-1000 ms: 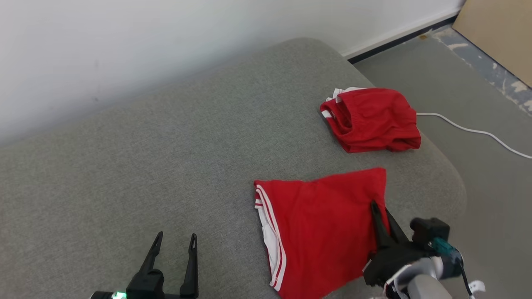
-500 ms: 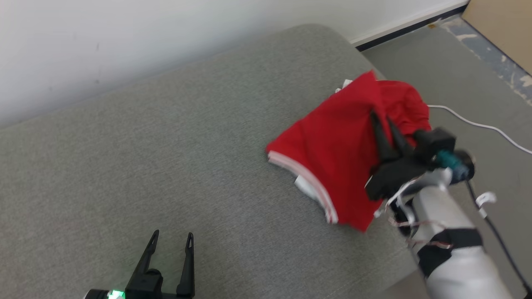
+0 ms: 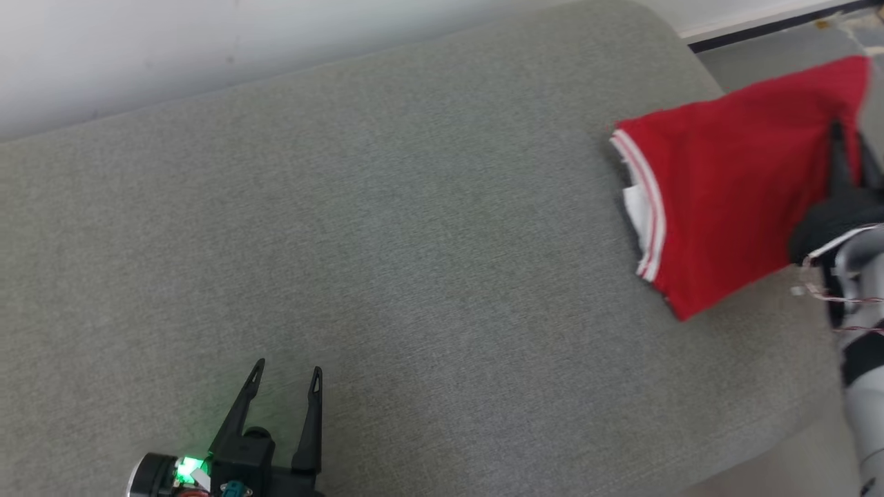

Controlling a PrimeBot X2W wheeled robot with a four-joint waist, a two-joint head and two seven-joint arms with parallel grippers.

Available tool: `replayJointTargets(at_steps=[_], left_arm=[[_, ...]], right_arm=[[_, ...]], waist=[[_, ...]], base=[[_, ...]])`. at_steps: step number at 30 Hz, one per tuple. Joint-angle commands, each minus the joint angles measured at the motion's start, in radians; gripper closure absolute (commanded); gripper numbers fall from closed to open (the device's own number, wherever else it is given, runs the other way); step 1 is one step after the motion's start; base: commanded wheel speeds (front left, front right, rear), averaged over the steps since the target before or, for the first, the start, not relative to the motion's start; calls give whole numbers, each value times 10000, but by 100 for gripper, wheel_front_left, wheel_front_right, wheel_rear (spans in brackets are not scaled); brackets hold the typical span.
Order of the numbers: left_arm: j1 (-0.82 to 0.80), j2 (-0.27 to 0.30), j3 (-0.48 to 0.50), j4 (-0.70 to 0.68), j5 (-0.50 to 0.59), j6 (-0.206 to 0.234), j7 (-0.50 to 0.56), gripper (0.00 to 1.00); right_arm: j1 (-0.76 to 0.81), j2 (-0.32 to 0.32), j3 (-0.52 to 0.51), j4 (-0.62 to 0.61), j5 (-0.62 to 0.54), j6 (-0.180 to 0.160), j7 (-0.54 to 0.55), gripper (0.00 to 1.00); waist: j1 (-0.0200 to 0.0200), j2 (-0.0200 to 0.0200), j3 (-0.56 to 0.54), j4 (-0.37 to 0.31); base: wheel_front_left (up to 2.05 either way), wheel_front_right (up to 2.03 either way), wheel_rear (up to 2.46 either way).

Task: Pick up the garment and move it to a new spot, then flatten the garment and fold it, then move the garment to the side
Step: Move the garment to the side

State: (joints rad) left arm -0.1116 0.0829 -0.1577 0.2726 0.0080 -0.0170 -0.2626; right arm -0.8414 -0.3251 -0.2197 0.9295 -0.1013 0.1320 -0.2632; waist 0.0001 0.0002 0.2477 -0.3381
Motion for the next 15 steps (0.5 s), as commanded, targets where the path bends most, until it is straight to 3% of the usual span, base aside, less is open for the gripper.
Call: replayJointTargets(at_steps=[1,3,4,7,10,15], left_arm=[[-195,54,-41,30,64,64,-29,0],[-174,109,-36,76,36,99,-29,0],[-196,136,-43,98,24,125,-29,0],[-241,173,-44,143,-23,181,-29,0],[-243,189,-31,174,-74,246,-29,0],[-214,158,13,195,-175,347,-29,0]], right_arm=[[-168,-195,-434,29,-337,-28,-4,100],[-201,-333,-1195,-19,-925,-28,-4,53],[-231,-326,-1539,-177,-1157,-28,-4,0],[-198,-23,-2360,-813,-1640,-28,-1,0],[-71,273,-2557,-1549,-1702,-28,-1,0],[413,961,-1487,-2569,-996,-28,0,0]], waist=[[-1,-2,280,347],[-1,-2,329,429],[-1,-2,360,457],[-1,-2,407,500],[-1,-2,414,503],[-1,-2,305,484]], base=[[0,0,0],[0,0,0],[0,0,0],[0,0,0],[0,0,0],[0,0,0]])
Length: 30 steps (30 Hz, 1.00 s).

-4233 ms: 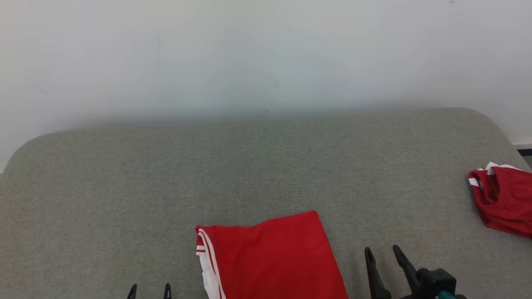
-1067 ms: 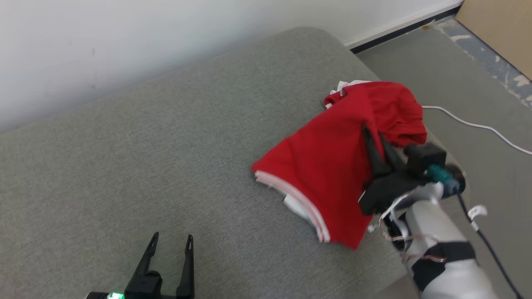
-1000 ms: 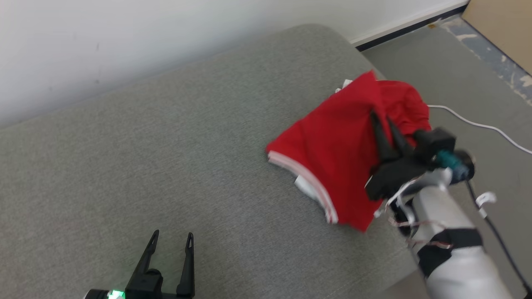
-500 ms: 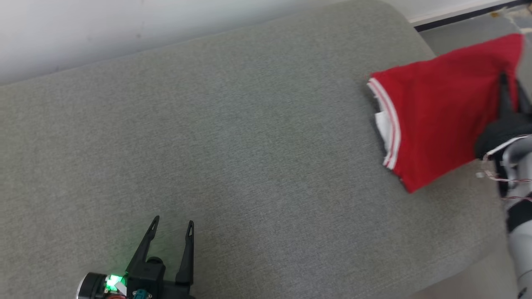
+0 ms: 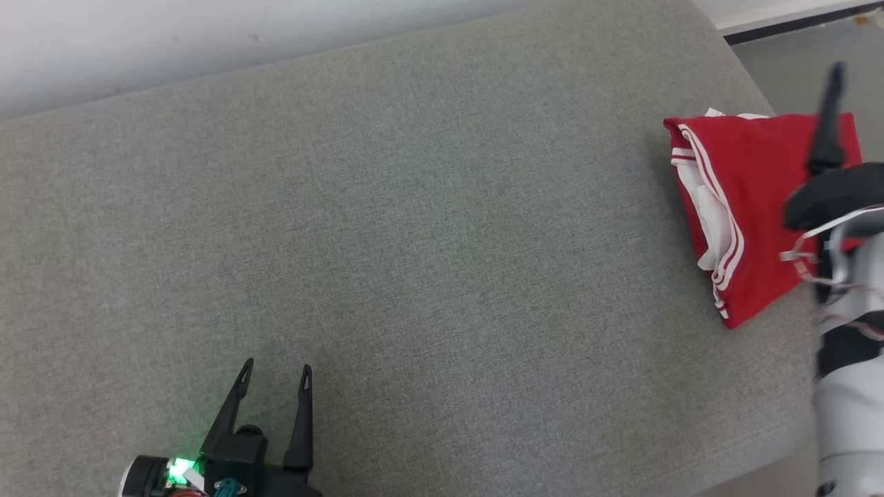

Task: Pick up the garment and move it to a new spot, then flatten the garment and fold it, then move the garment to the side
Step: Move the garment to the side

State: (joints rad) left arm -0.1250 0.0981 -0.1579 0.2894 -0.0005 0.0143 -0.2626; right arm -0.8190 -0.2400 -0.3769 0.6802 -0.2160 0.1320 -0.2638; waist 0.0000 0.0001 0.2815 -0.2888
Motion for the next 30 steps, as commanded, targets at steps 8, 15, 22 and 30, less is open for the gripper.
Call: replayJointTargets(at_steps=[8,15,22,30], left_arm=[[43,-64,220,-15,-234,209,-29,0],[300,-147,605,-123,-364,333,-29,0],[721,-242,891,-62,-437,314,-29,0],[1246,-350,1178,47,-526,266,-29,0]], right_arm=[[1479,648,2159,-1690,1494,-28,4,0],[3349,927,3721,-2606,2448,-27,5,0],[4681,1286,4031,-2444,2639,-28,3,0],[5661,1664,3758,-2256,2320,-28,3,0]], waist=[[0,-1,-357,75],[0,-1,-889,556],[0,-1,-1428,1047],[0,-1,-2049,1459]], base=[[0,0,0],[0,0,0],[0,0,0],[0,0,0]])
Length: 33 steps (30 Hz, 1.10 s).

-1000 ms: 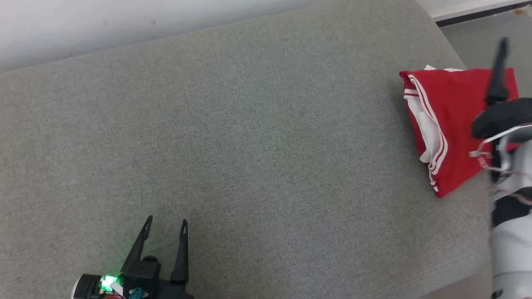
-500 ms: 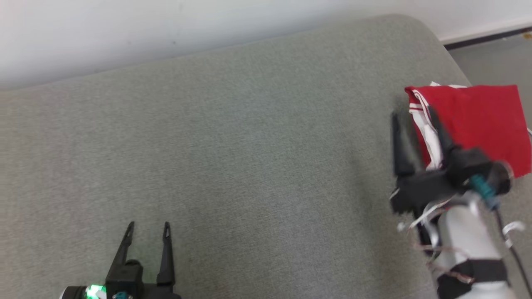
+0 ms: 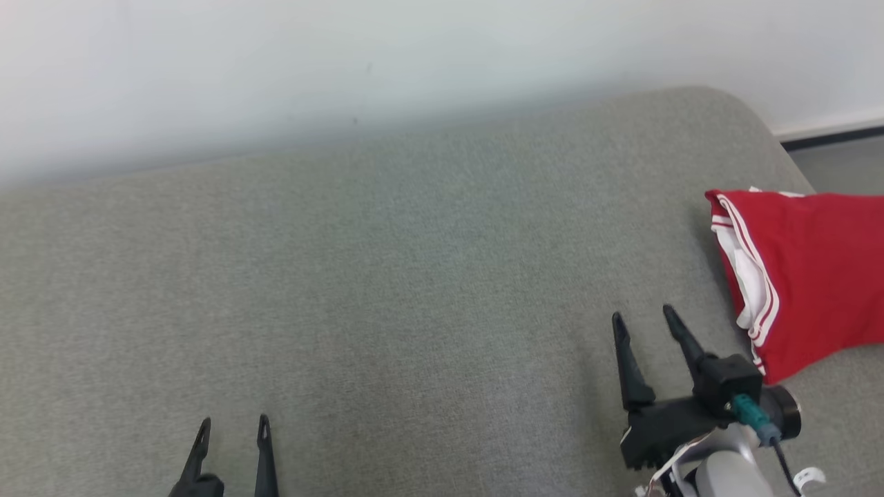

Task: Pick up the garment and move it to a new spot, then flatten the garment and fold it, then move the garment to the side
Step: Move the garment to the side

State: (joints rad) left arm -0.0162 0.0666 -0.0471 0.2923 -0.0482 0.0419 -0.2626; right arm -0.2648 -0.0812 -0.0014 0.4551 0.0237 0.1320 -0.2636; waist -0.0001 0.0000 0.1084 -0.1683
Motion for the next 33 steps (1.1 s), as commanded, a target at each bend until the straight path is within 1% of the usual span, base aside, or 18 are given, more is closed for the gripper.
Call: replayJointTargets(at_steps=[1,6,13,21,24,33], left_arm=[[232,-42,110,64,-53,-11,-29,0],[491,-74,248,160,-22,-126,-29,0],[770,-109,510,259,-65,-285,-29,0],[1006,-127,787,236,-121,-532,-29,0],[1029,-135,841,56,-11,-558,-29,0],[1163,-161,992,-89,-71,-568,-29,0]], right_arm=[[226,108,56,51,-96,-28,3,0],[602,254,9,18,-243,-28,3,0],[959,306,-67,144,-84,-28,3,0],[1183,313,84,-48,211,-29,3,0],[1273,313,-26,-35,469,-29,3,0],[1317,316,39,-30,367,-29,3,0]], waist=[[1,0,-406,287],[1,0,-718,476],[1,0,-1051,686],[1,0,-1354,792],[1,0,-1433,840],[1,0,-1413,916]], base=[[0,0,0],[0,0,0],[0,0,0],[0,0,0],[0,0,0],[0,0,0]])
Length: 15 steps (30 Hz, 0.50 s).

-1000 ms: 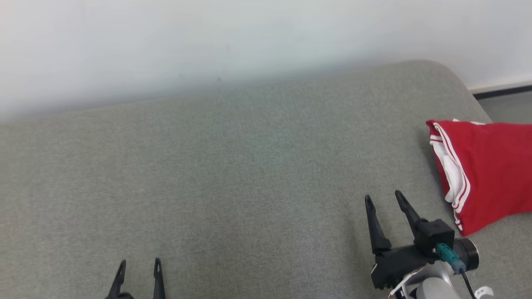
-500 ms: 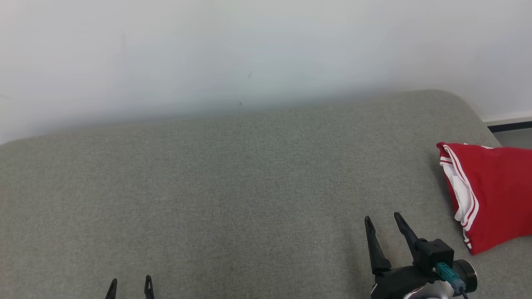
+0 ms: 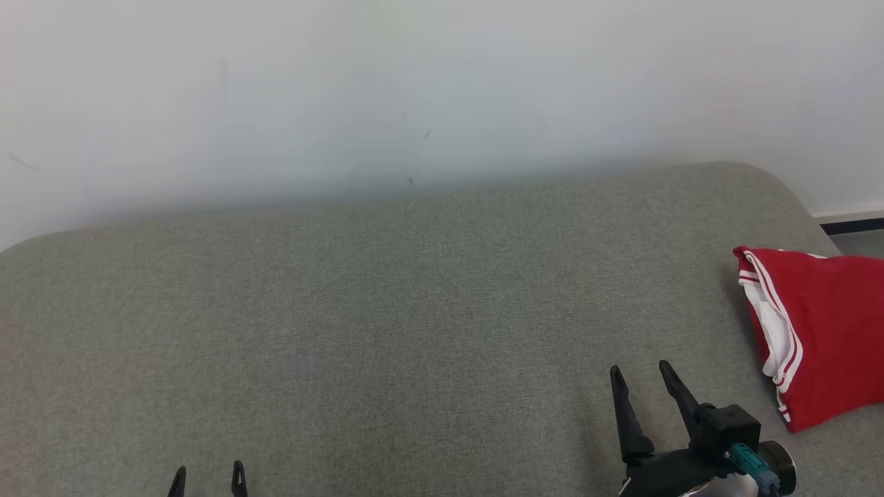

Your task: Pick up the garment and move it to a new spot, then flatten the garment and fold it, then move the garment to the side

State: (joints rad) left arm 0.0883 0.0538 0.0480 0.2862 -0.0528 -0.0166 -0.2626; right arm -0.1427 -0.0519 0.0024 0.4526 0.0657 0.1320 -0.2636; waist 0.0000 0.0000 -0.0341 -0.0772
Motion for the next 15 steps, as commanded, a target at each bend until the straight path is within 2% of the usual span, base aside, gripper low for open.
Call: replayJointTargets(at_steps=[1,15], left_arm=[[121,-29,69,-41,-64,14,-29,0],[78,-40,-20,23,-221,40,-29,0]], right_arm=[[103,23,3,-3,-58,-29,3,0],[96,24,136,21,-79,-29,3,0]], waist=[[0,0,26,8],[0,0,179,-32]], base=[[0,0,0],[0,0,0]])
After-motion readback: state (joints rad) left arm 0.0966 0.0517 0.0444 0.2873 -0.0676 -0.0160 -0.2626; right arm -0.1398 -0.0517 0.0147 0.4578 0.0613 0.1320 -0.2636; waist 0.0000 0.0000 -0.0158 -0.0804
